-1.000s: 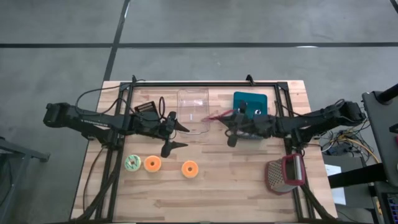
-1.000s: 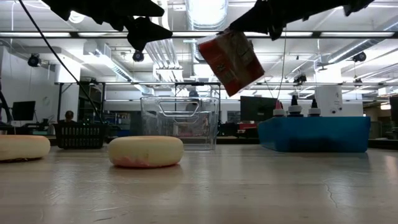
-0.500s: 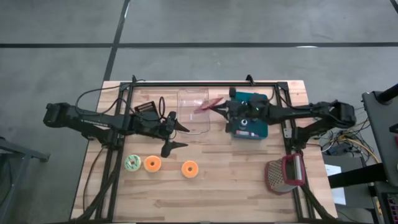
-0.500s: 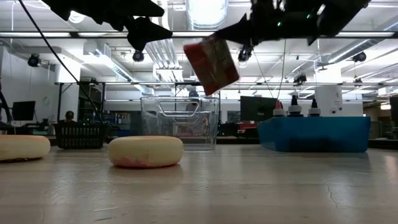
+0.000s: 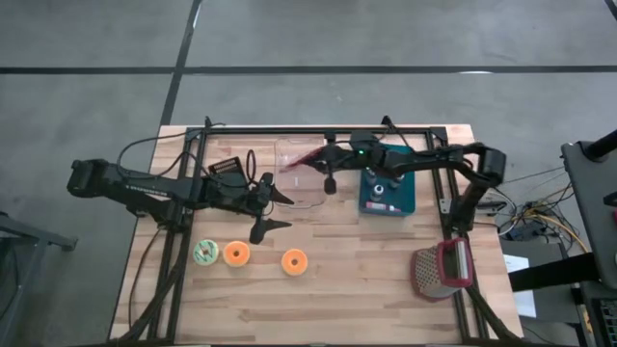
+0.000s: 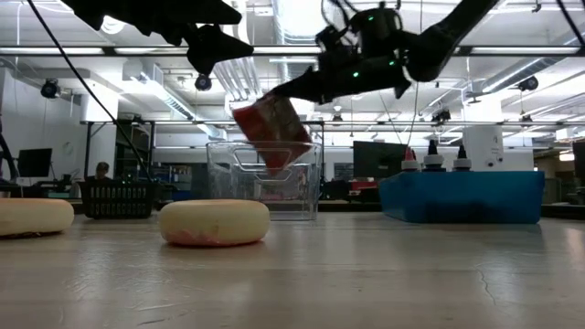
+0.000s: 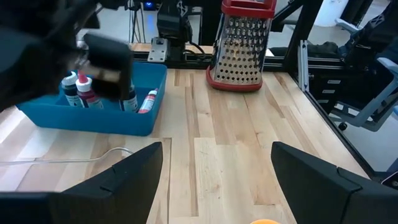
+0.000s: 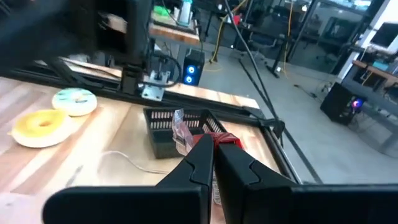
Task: Pick & Place Food Item
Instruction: Put the red popcorn bag into the transparent bin
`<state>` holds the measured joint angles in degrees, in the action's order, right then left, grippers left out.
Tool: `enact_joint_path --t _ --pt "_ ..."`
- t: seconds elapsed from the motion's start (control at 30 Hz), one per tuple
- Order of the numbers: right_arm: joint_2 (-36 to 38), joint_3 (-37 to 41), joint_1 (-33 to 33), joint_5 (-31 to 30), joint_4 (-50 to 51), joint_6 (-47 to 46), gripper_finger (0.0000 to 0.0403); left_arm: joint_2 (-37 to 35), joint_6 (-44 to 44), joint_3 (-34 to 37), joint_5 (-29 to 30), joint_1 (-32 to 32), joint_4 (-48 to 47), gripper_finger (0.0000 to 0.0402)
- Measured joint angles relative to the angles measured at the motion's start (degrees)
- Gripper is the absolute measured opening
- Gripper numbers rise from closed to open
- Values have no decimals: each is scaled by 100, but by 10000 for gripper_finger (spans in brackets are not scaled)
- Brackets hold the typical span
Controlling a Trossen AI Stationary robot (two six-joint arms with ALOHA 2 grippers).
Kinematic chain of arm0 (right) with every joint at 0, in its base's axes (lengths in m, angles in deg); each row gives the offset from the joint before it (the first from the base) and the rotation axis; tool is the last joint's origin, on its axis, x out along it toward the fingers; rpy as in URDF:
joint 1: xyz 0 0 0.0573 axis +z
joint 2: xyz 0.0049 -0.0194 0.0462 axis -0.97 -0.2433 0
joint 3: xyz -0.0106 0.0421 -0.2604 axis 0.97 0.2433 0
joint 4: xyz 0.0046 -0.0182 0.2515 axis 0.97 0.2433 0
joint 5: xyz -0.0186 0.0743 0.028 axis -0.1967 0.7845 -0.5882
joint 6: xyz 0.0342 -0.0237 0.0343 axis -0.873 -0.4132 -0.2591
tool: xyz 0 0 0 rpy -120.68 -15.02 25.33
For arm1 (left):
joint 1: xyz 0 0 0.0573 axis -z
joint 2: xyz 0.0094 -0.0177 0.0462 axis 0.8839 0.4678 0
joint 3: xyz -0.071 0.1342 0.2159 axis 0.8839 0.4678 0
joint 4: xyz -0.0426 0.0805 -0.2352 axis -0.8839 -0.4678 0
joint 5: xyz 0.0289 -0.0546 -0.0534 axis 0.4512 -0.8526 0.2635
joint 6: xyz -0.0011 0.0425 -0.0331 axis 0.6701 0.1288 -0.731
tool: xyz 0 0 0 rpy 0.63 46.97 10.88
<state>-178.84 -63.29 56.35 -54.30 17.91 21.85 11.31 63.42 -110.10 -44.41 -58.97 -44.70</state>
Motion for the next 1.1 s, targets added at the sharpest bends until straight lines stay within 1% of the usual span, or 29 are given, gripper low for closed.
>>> enact_joint_path --t 0.17,0.3,0.67,0.93,1.1 --pt "-448 -494 -16 0 677 153 8 0 0 0 -2 1 -1 304" --pt "-670 -792 -12 4 1284 153 8 0 -1 0 -3 2 1 304" --pt "-800 -1157 -12 -16 3002 174 8 0 -1 1 -17 2 -1 304" --pt "-835 -1159 10 -17 3576 128 8 -2 -1 0 -17 0 1 304" --pt "-835 -1159 10 -11 3817 -264 8 0 1 0 -15 1 1 304"
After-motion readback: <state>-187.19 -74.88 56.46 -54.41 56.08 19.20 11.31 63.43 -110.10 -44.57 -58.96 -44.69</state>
